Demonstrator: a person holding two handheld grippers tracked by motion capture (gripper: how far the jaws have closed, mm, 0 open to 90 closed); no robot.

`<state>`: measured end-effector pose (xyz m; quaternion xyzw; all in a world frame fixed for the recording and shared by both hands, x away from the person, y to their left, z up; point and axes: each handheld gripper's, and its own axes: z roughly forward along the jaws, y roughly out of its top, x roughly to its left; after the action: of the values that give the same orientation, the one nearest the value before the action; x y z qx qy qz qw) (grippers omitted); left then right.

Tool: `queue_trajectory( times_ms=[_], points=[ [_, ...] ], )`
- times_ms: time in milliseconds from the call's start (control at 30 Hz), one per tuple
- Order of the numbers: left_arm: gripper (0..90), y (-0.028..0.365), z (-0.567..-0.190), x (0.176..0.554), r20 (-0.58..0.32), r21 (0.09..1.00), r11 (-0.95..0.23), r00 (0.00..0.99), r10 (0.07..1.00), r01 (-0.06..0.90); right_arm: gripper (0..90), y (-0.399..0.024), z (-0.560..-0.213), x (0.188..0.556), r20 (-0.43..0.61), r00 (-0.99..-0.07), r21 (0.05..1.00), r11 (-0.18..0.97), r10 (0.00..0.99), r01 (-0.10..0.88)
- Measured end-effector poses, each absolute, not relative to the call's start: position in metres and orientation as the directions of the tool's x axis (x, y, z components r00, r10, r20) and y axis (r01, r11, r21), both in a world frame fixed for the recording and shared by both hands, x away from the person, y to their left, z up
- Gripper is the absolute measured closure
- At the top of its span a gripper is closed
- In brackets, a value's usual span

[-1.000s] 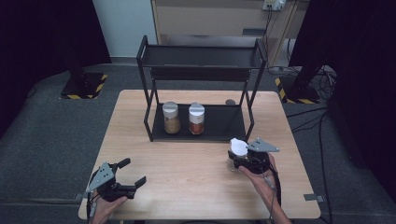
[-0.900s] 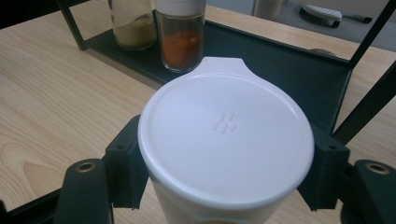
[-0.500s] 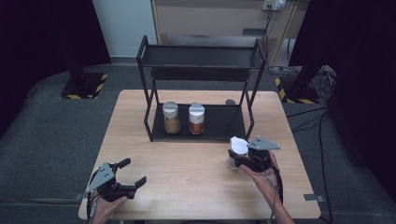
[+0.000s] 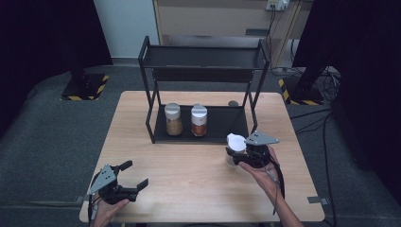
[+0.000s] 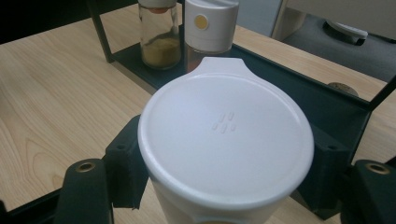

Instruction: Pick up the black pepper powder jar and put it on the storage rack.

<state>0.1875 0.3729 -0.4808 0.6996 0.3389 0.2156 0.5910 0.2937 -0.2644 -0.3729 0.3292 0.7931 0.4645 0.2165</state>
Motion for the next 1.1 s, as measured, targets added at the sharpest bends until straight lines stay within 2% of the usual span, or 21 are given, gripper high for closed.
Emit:
queue_trajectory(
  times_ms=[633,1100],
  points=[
    [1.5,0.374,-0.481,0.187,-0.1,0.973,-0.07,0.677,0.729,0.219,31.1,-0.243,-0.349,0.317,-0.062,-0.697,0.881,0.368,0.715,0.299],
    [1.6,0.374,-0.481,0.187,-0.099,0.973,-0.07,0.676,0.73,0.219,31.1,-0.237,-0.331,0.342,-0.065,-0.657,0.883,0.35,0.751,0.313]
  ],
)
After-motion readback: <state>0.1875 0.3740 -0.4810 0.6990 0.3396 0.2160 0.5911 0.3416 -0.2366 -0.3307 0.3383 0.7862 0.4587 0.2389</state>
